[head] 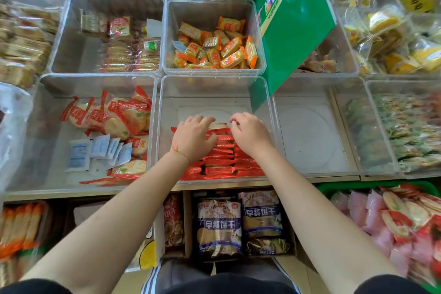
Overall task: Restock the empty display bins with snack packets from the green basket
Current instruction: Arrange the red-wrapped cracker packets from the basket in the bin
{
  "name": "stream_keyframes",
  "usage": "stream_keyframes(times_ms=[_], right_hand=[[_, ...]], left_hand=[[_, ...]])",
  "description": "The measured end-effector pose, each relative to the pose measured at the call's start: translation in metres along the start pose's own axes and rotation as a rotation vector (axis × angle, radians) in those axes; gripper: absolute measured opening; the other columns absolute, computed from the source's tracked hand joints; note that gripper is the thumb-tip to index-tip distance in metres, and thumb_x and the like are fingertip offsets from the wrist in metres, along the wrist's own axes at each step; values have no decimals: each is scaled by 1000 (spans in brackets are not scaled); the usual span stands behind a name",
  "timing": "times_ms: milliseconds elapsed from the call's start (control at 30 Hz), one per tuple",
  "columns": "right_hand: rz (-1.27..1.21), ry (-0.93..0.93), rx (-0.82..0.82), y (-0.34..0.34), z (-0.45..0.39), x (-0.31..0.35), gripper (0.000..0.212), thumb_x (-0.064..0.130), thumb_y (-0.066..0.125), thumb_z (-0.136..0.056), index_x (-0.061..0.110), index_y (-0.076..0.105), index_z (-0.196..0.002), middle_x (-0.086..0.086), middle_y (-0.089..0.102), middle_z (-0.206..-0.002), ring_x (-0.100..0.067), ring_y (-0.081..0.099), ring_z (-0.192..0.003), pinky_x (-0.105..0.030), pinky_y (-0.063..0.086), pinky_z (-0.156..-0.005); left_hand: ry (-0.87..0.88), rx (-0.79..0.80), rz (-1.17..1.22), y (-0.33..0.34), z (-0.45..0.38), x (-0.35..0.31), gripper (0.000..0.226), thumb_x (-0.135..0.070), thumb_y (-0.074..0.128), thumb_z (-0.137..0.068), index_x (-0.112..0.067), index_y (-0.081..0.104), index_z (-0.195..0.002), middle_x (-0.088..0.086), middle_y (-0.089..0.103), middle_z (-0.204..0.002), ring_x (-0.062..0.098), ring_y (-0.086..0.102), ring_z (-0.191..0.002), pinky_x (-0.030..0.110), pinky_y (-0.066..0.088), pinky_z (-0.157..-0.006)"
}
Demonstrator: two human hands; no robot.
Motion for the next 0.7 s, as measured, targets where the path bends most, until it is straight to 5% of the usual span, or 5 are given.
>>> stream_keyframes(times_ms=[100,167,300,467,700], right_hand=[[-170,14,-158,-14,36,8,24,22,45,-99,16,68,-99,0,67,-84,-17,59,-75,-33,50,-65],[-261,37,-207,-18,63,8,20,19,49,-97,18,69,-94,4,65,-74,-13,58,-66,-29,48,-60],[-390,148,-207,-20,128,-3,18,15,51,-97,18,67,-89,9,62,-71,-6,56,-62,-17,41,-55],[-406,302,-158,-12,189,-52,17,17,52,-96,17,68,-90,6,66,-78,-10,59,-70,-24,42,-60],[-341,382,97,-3,247,-166,19,19,51,-94,18,71,-96,-1,71,-92,-20,61,-84,-29,38,-66]], left_hand=[[44,-272,77,-19,33,-20,25,-32,47,-85,-15,61,-75,-2,59,-65,22,57,-58,31,40,-50],[16,-308,75,-25,55,-38,29,-31,50,-84,-18,44,-59,-7,47,-52,17,42,-45,25,25,-44],[-11,-50,147,-2,83,-72,33,-31,54,-89,-22,42,-60,-6,47,-52,20,47,-51,26,26,-47],[-24,265,271,46,108,-114,25,-32,51,-94,-25,55,-70,-7,59,-67,17,56,-64,29,41,-55],[-151,404,377,140,126,-209,19,-30,50,-93,-26,67,-85,-5,68,-77,18,63,-72,28,46,-62]])
Point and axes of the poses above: each hand's wrist, its own z-axis away from the middle knuckle, its own y-axis out of the palm, x = y × z, the point moved 5 cm from there along -z, towards the middle knuckle
